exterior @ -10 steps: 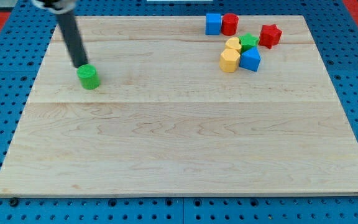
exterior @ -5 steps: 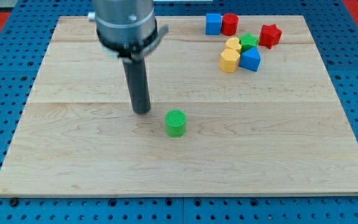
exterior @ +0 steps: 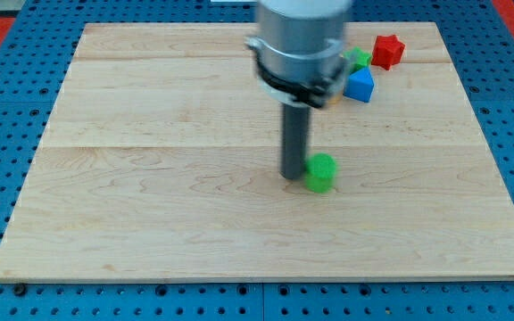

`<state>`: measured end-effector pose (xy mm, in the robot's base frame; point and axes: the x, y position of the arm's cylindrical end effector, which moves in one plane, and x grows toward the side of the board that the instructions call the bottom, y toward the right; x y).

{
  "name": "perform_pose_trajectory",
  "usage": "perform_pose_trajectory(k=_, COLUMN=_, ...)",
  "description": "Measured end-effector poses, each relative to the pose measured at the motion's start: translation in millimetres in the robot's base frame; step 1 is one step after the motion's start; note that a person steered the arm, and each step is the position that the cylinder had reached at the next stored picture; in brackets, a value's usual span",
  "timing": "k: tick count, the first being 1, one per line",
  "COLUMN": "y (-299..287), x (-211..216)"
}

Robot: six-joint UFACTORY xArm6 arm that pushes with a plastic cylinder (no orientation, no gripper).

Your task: Move green circle towards the bottom right

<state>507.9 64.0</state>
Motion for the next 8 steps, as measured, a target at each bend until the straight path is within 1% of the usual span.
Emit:
perform_pose_trajectory(k=1, y=9, x=28)
perform_pose_trajectory(k=2, y=-44, x=4)
perform_pose_trajectory(k=3, y=-10, x=-47)
perform_pose_trajectory(k=4, y=51, x=-7)
perform_pose_trajectory(k=5, y=16, x=-4)
perform_pose_trajectory(k=6, y=-33, x=-22)
perform_pose_trajectory(k=7, y=-23, x=32)
perform_pose_trajectory(k=8, y=38, x=36)
